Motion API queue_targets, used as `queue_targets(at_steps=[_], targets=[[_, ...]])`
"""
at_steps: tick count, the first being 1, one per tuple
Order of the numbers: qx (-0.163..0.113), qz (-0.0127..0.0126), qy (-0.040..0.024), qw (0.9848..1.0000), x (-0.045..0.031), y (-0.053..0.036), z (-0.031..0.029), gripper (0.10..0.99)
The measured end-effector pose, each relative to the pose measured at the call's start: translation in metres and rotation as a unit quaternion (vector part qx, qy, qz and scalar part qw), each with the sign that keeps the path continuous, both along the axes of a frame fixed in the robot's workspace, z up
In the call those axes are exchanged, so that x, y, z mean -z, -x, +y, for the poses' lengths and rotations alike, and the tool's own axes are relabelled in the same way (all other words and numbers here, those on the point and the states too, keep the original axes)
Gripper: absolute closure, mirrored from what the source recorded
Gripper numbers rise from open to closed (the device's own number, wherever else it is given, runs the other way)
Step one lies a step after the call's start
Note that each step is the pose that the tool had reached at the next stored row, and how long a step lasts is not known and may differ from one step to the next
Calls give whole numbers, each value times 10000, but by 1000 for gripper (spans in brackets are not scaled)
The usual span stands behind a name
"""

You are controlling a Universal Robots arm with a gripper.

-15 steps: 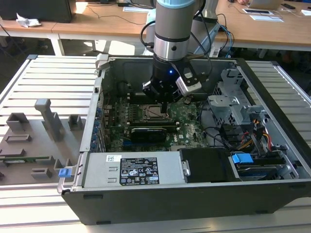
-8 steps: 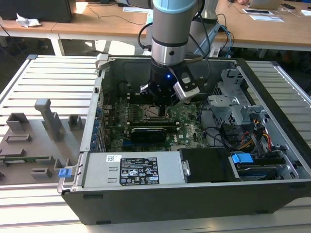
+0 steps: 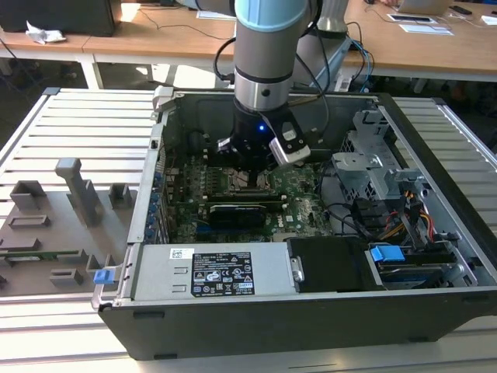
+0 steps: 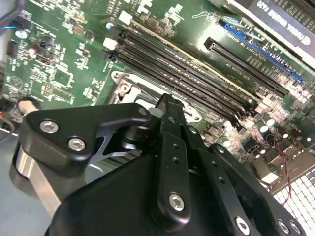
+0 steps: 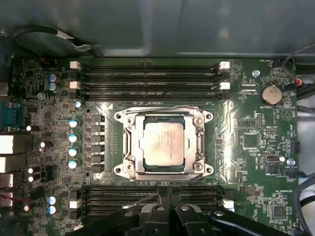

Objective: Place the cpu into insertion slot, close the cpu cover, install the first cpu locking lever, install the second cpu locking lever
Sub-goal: 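Install the second cpu locking lever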

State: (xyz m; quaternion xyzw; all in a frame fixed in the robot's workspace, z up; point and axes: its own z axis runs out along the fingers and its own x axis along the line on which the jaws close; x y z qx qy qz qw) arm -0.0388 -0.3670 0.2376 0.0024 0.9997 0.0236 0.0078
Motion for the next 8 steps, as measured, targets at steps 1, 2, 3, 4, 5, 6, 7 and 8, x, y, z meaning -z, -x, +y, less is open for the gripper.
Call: queue_targets(at_steps=[1, 2, 3, 4, 5, 6, 7, 8], targets=[[0, 0, 0, 10000, 41, 29, 0, 980], [0, 0, 0, 10000, 59, 48, 0, 980], [0, 0, 0, 10000, 78, 70, 0, 980], [-1, 0, 1, 10000, 106, 106, 0, 980], [0, 0, 0, 10000, 127, 133, 0, 980], [0, 0, 0, 10000, 146, 155, 0, 980], [0, 0, 0, 10000, 163, 173, 0, 980], [0, 0, 0, 10000, 182, 191, 0, 980]])
